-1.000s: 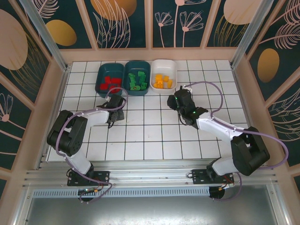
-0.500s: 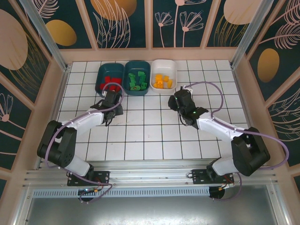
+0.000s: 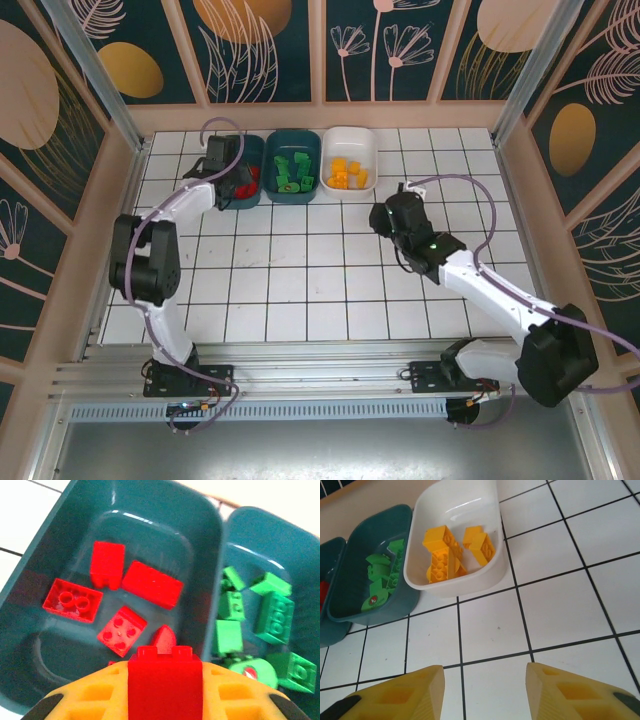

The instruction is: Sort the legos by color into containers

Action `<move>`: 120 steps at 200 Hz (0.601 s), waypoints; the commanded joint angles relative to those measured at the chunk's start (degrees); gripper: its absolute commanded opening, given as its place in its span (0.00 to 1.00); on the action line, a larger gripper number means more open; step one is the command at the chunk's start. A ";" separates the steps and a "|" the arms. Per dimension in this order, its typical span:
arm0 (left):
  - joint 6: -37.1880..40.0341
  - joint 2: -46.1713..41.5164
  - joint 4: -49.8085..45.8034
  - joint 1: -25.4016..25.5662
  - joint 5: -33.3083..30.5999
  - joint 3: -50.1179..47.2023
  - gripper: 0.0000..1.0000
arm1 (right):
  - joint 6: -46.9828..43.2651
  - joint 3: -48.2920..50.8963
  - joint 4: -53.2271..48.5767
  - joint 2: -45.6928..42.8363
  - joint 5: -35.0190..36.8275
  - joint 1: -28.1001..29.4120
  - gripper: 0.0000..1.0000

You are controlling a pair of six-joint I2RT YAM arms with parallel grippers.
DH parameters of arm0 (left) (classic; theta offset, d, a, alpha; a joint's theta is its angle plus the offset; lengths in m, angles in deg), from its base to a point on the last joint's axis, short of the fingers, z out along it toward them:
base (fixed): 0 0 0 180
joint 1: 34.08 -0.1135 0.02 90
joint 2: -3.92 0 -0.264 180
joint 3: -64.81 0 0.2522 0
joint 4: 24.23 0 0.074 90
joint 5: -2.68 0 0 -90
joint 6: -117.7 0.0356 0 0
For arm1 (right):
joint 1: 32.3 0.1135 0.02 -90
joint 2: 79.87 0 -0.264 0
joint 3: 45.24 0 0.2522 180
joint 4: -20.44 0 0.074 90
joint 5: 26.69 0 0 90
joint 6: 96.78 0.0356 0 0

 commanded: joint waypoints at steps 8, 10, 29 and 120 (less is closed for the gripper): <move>-0.61 4.42 -1.97 0.01 2.27 5.00 0.17 | -0.17 0.60 -6.64 -3.99 3.99 -0.10 0.48; -0.68 4.61 -1.93 -0.05 2.38 5.19 0.17 | -0.15 0.65 -6.94 -4.24 4.19 -0.06 0.48; -0.81 4.72 -1.02 -0.08 2.22 5.08 0.19 | 0.48 1.59 -9.77 -6.23 5.44 -0.48 0.48; -2.85 -2.80 4.12 -0.08 1.75 -2.38 0.99 | 7.95 5.13 -18.98 -12.27 7.44 -4.85 0.58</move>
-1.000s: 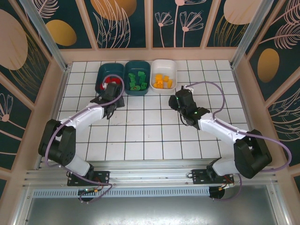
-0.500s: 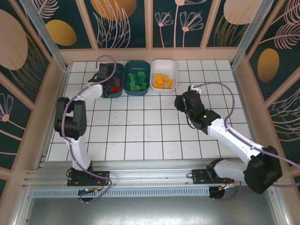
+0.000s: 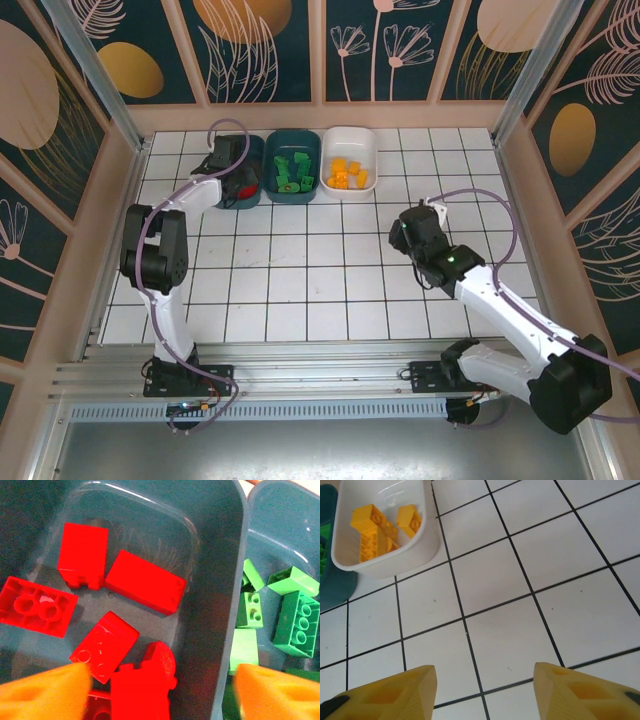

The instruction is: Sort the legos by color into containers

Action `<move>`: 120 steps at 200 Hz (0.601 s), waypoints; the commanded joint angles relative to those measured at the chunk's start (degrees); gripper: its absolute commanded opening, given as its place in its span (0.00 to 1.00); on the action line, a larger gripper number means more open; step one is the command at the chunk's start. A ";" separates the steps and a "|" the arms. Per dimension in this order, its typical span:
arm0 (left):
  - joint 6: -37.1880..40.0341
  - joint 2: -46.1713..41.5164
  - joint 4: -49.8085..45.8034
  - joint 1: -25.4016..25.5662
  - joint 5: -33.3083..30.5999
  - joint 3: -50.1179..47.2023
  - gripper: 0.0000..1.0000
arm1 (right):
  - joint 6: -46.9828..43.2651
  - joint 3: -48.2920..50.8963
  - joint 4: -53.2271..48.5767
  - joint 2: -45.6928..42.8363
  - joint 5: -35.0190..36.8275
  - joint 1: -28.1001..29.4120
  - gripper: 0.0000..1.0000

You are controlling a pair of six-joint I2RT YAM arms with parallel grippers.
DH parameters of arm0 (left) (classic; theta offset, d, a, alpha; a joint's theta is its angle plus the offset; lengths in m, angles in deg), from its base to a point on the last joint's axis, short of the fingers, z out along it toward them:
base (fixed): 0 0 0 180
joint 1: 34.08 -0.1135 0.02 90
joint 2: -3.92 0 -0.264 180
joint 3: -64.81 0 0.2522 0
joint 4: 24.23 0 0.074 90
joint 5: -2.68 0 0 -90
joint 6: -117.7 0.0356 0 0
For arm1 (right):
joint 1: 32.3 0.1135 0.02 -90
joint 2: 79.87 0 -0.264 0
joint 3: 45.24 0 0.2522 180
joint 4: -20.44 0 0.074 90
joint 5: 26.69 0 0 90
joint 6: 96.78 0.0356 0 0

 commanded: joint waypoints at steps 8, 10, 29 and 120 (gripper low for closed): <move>-2.72 -9.22 5.66 -0.08 0.25 -7.99 0.98 | 4.98 2.20 -5.07 -3.89 3.29 -3.55 0.61; -3.08 -9.95 6.42 -0.07 0.56 -9.06 0.99 | 5.38 2.47 -5.30 -4.09 3.29 -3.83 0.62; -6.99 -17.93 14.45 -0.07 3.53 -20.43 0.99 | 8.96 4.61 -7.90 -6.28 3.00 -7.93 0.73; -17.47 -38.00 31.32 0.81 17.69 -47.17 0.98 | 6.32 15.16 4.53 -2.30 -13.63 -41.17 0.92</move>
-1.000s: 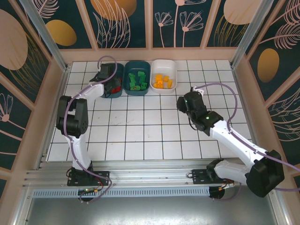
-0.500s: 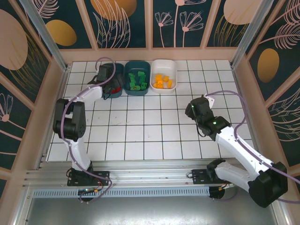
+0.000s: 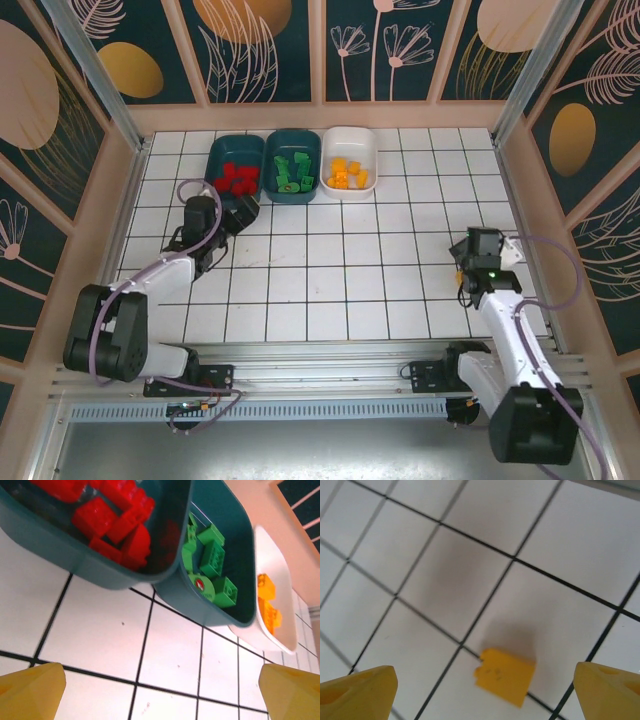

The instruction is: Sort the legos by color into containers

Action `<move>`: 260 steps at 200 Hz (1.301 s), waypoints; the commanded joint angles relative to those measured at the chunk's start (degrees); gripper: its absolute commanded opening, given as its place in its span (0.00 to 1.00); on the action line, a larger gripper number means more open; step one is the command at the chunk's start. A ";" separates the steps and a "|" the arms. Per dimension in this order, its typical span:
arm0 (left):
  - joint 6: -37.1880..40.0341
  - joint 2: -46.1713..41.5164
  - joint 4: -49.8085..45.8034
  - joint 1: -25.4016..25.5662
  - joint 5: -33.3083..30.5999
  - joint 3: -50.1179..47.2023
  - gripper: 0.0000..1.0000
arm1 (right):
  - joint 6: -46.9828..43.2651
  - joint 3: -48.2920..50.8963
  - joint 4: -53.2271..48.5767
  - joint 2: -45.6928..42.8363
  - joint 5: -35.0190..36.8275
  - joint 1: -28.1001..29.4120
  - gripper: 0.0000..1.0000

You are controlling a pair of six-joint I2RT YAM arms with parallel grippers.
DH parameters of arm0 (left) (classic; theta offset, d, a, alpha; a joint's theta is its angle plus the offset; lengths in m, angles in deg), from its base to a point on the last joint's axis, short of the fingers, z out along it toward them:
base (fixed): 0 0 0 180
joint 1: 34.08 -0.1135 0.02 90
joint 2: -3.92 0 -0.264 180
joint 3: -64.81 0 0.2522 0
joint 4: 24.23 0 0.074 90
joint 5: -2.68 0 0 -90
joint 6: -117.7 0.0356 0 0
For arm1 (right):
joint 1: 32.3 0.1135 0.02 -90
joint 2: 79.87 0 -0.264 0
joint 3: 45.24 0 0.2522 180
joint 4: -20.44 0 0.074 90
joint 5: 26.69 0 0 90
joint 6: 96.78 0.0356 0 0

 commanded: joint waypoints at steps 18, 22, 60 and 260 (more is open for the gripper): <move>-2.27 -5.96 4.64 0.23 5.70 -2.22 0.99 | -3.45 1.56 10.07 11.72 -11.09 -6.50 0.91; -2.11 -6.52 4.32 0.25 5.70 -2.37 0.99 | -3.52 1.37 10.48 13.01 -11.42 -6.52 0.92; -0.68 -10.67 1.58 0.20 4.93 -2.83 0.99 | -6.72 1.98 18.83 20.98 -23.58 -4.36 0.84; -1.18 -12.71 0.93 0.16 6.87 -3.15 0.99 | -7.49 -7.64 14.94 29.71 -21.80 5.33 0.76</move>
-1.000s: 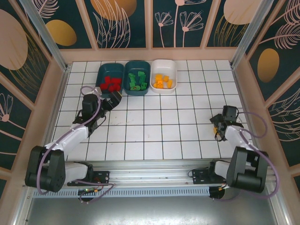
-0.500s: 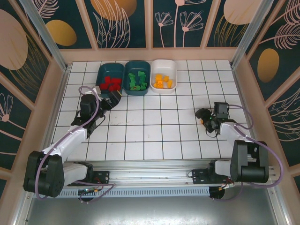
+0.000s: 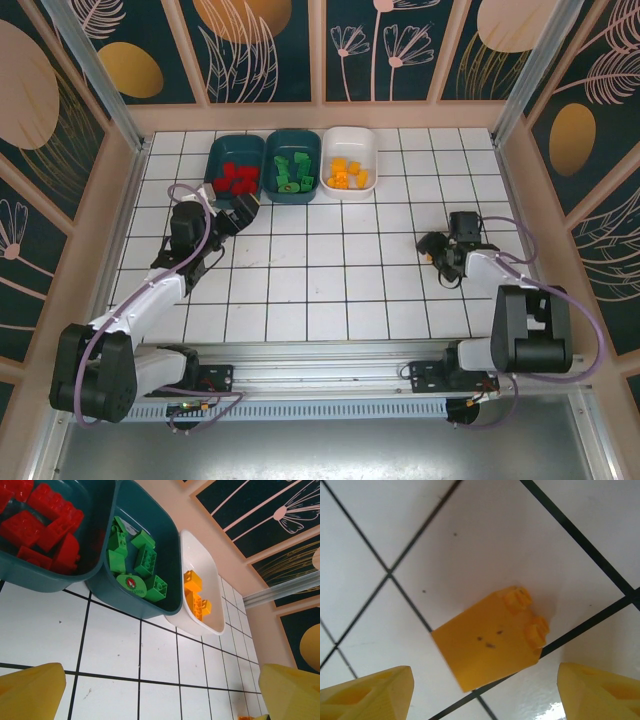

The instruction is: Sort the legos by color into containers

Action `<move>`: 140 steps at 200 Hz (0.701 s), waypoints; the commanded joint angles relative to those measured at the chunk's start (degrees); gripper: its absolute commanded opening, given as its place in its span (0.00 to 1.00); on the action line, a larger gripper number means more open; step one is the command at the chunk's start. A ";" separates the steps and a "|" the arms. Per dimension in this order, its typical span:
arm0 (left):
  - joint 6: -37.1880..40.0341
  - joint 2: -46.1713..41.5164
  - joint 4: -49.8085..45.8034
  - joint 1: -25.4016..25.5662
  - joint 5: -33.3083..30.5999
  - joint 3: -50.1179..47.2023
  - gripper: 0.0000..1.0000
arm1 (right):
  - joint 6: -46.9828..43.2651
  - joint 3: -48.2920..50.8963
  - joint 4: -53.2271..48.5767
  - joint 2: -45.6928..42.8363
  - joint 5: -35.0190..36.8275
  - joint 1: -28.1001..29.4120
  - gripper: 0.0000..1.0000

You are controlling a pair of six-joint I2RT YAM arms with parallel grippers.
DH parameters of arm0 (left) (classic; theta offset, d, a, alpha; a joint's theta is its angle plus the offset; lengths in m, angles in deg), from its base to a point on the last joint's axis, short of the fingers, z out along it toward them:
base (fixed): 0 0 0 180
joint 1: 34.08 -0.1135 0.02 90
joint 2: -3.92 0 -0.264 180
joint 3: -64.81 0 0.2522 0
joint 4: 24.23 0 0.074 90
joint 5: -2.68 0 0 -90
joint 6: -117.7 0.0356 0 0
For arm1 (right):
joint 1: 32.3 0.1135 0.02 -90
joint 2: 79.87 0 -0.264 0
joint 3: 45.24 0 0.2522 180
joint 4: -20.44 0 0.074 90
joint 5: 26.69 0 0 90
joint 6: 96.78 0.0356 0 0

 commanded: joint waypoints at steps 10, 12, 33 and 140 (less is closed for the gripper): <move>0.09 -2.06 -0.79 0.19 0.67 -0.60 0.99 | -1.13 -4.03 1.93 4.78 2.25 0.22 0.76; 0.14 -2.13 -0.95 0.19 0.60 -0.60 0.99 | -1.19 -4.22 2.03 5.06 2.33 0.28 0.76; 0.64 -2.98 -1.92 0.12 0.10 -0.62 0.98 | -1.65 -6.38 2.48 7.65 3.40 0.24 0.76; 1.34 -2.51 -2.34 0.14 -0.28 -0.16 0.99 | -6.39 -10.34 3.47 10.89 2.83 2.00 0.65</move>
